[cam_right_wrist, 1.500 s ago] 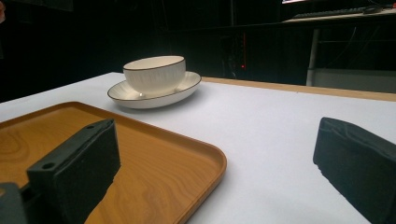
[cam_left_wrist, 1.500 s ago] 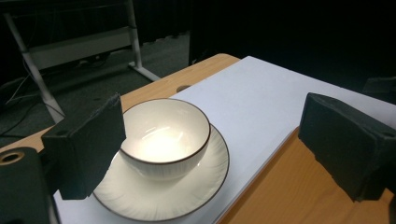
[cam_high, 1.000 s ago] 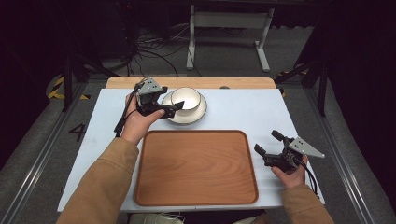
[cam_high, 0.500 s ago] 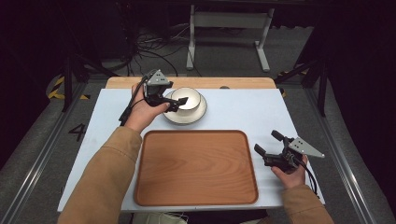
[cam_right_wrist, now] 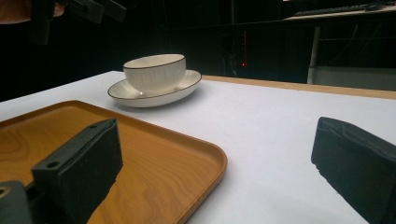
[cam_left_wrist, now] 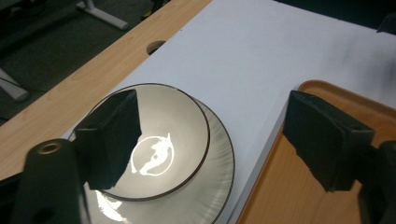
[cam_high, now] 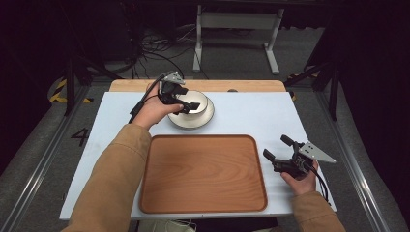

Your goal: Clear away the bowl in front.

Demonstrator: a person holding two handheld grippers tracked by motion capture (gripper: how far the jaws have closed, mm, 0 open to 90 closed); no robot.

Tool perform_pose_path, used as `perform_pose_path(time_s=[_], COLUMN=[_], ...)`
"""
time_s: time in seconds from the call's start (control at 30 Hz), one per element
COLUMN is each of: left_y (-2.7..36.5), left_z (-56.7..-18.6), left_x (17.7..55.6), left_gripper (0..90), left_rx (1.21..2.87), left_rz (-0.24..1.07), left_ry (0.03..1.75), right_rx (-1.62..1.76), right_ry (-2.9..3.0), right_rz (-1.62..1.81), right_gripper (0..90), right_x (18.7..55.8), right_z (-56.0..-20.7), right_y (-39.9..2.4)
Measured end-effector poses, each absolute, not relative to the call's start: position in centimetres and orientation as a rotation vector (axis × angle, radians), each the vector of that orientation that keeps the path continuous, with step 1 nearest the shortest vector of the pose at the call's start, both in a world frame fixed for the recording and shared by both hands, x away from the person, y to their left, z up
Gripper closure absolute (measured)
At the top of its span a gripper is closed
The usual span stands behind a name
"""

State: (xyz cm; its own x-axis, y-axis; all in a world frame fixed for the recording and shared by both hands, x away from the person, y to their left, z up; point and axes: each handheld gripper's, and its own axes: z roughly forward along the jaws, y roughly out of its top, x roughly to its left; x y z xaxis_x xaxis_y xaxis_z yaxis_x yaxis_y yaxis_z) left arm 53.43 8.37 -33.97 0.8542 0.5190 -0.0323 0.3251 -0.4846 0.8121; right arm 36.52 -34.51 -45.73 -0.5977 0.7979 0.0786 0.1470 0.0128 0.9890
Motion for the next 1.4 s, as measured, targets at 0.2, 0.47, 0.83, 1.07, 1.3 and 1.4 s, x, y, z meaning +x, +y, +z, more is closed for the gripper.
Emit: perform_pose_path(time_s=[0.2, 0.47, 0.83, 1.07, 1.3, 1.4], left_y=[8.4, 8.4, 7.3, 6.1, 5.2, 4.9], left_z=[-35.1, -36.0, -38.1, -39.4, -40.6, -40.9], left_x=[54.5, 55.4, 55.7, 55.6, 55.7, 55.7], left_gripper=[27.5, 32.9, 28.8, 29.4, 28.1, 29.5], left_rx=[2.161, 2.123, 2.195, 2.253, 2.303, 2.313], left_rz=[0.331, 0.273, 0.204, 0.212, 0.219, 0.231], left_ry=[0.662, 0.675, 0.679, 0.663, 0.672, 0.672], right_rx=[0.966, 0.965, 0.963, 0.961, 0.962, 0.962], right_ry=[1.777, 1.780, 1.782, 1.784, 1.782, 1.783], right_rz=[1.630, 1.626, 1.632, 1.629, 1.631, 1.631], right_gripper=[2.3, 2.5, 3.0, 3.0, 3.0, 3.0], right_x=[36.5, 36.6, 36.5, 36.5, 36.5, 36.5], right_z=[-45.7, -45.7, -45.7, -45.7, -45.7, -45.7], right_y=[-34.5, -34.6, -34.5, -34.5, -34.5, -34.5])
